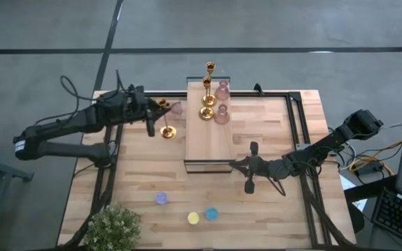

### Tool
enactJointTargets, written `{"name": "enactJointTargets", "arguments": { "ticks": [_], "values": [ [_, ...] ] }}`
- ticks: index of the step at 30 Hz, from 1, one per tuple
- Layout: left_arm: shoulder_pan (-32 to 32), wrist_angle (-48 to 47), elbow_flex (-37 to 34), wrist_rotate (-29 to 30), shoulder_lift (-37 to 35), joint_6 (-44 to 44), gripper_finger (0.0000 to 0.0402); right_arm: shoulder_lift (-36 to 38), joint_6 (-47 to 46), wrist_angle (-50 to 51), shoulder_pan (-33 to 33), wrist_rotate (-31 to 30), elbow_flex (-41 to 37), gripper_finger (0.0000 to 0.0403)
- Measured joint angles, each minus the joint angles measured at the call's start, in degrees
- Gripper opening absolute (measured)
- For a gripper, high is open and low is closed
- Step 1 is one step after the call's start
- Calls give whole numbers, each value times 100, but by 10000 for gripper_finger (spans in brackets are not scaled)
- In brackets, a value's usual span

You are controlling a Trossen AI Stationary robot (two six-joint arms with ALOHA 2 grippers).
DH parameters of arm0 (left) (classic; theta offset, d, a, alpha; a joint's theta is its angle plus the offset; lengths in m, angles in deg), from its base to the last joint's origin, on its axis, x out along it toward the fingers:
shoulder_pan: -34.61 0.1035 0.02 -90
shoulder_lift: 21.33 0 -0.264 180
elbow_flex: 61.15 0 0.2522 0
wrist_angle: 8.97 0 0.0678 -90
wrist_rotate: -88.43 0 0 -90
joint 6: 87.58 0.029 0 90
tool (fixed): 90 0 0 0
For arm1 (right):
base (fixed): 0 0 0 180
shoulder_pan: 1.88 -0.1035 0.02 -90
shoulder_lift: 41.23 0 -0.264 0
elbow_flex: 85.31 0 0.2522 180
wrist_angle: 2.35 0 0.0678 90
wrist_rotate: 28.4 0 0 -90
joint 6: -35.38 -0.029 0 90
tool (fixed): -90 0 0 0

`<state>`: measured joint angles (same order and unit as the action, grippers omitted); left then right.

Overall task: Pick & Place candle stick holders
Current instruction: Put the gold candlestick on the shelf

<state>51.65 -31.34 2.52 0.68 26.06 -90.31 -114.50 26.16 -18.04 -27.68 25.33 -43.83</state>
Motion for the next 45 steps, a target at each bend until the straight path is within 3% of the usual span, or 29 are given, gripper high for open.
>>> {"name": "enactJointTargets", "arguments": {
  "ticks": [12,24,31,45],
  "values": [
    [-321,931,477,-152,1496,272,73,0,-21,0,-4,2,0,8],
    [-374,1654,750,-426,2507,447,45,0,-23,4,-4,4,-9,8],
    [-391,2226,750,-420,2877,486,47,0,-23,2,-4,7,-11,8],
    [-391,2398,1089,-418,3423,571,47,0,-59,4,-4,9,-28,8]
  ]
}}
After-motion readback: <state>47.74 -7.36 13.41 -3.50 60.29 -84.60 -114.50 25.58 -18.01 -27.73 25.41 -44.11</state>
